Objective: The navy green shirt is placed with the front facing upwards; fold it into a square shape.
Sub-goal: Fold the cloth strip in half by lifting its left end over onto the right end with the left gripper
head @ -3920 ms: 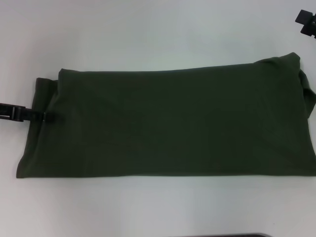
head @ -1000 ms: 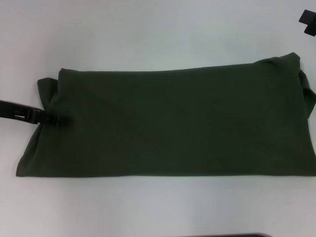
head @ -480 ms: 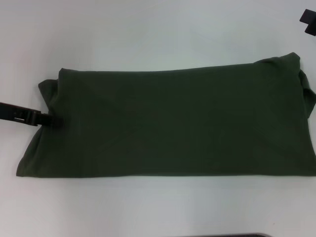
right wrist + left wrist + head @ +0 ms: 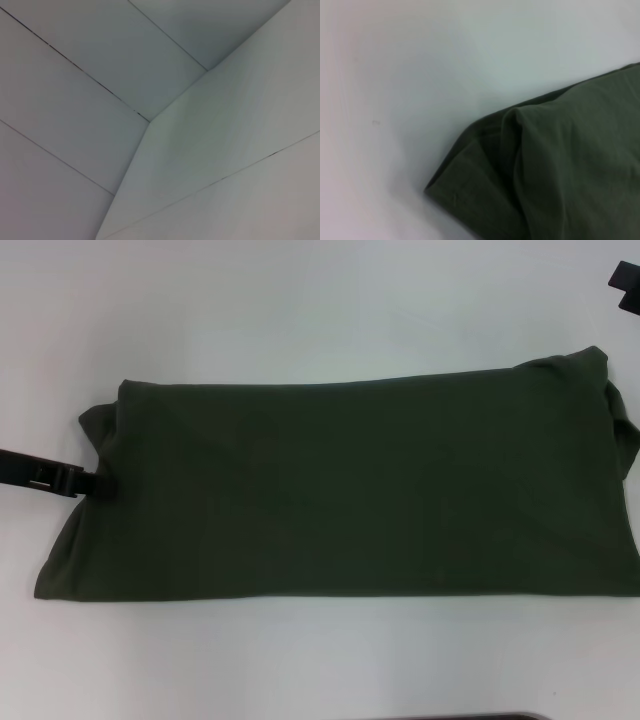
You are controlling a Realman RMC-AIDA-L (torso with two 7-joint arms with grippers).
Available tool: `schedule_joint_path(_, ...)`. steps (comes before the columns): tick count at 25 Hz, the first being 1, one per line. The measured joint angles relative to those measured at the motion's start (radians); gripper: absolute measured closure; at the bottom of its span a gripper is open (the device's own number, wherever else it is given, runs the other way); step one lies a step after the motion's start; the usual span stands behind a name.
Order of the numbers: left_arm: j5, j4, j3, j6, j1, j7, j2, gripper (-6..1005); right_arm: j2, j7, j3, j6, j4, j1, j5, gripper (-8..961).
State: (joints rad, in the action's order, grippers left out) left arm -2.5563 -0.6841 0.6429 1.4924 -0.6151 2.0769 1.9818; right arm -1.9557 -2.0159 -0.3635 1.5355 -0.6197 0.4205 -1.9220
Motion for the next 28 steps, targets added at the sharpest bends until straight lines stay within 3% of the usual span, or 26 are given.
schedule_joint_path(13, 0.091, -0.049, -0.034, 0.105, 0.016, -0.011, -0.002, 963, -0.004, 0.015, -0.009, 0.0, 0.0, 0.0, -0.01, 195)
schedule_joint_path(21, 0.133, -0.105, -0.076, 0.201, 0.012, -0.011, 0.013, 960, -0.007, 0.023, -0.032, -0.008, 0.002, 0.003, -0.033, 198)
schedule_joint_path(28, 0.221, -0.113, -0.078, 0.275, -0.022, -0.001, 0.024, 958, -0.023, 0.041, -0.093, -0.02, 0.003, 0.021, -0.065, 207)
